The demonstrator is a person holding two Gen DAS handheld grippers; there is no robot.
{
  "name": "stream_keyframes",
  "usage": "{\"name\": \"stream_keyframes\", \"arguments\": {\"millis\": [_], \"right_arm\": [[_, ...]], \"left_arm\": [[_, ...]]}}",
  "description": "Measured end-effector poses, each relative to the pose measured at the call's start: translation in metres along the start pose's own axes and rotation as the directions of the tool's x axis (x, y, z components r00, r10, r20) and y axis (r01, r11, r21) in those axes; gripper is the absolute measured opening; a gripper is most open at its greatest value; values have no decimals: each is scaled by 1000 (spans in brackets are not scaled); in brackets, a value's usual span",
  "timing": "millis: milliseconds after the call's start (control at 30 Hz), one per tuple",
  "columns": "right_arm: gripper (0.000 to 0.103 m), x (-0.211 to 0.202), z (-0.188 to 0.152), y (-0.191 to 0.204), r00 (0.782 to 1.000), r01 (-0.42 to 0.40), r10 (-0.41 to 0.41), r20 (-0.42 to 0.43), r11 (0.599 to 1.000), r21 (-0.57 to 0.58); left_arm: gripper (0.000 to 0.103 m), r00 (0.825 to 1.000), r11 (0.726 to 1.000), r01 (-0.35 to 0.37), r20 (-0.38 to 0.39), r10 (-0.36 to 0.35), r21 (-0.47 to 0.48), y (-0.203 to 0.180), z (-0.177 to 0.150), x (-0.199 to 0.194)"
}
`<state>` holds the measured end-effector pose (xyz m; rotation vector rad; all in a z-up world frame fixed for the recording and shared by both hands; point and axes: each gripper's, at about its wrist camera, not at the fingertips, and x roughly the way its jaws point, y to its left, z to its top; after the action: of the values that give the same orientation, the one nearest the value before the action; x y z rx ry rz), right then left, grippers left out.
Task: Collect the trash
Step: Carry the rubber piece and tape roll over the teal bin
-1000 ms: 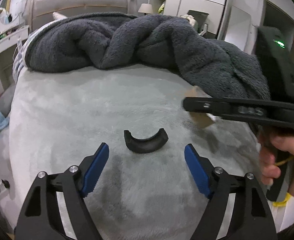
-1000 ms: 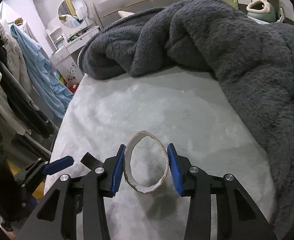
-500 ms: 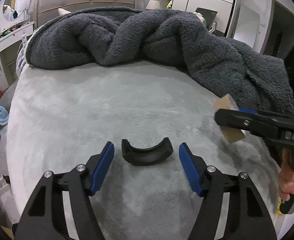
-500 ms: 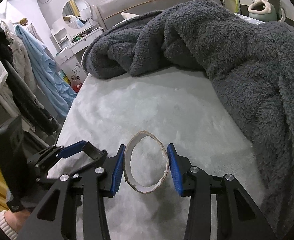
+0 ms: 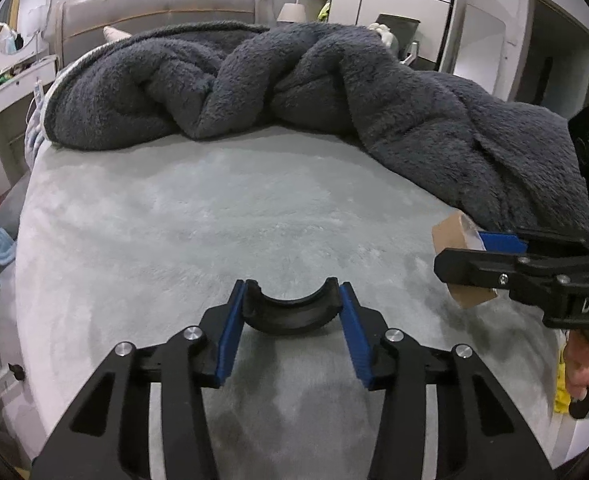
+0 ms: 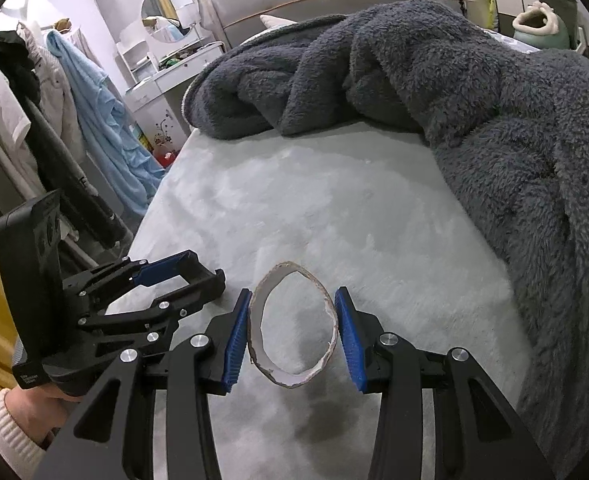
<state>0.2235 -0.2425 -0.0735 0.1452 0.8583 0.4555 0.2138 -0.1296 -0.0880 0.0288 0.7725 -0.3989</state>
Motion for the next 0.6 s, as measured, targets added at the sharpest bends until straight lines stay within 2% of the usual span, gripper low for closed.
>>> {"name": "stream_keyframes", "arguments": {"millis": [67,233,400,600], "right_arm": [[43,-3,-2,4,1000,-5,5,-2,1000,-1],[43,-4,-4,15,1000,-13,13,-6,1000,18],[43,-7,-6,32,1000,-21,21,0,999,31],[43,-17,-9,68,1000,-29,29,8,999,-15]], "left_arm": [[49,1000,1000,16,14,-16,0,2,-4,-9],[49,1000,1000,2,25,-3,24,7,-15,-32],[49,1000,1000,9,29,-9,5,16,-32,-58],[49,999,1000,4,53,-2,-20,31,-48,-96]]}}
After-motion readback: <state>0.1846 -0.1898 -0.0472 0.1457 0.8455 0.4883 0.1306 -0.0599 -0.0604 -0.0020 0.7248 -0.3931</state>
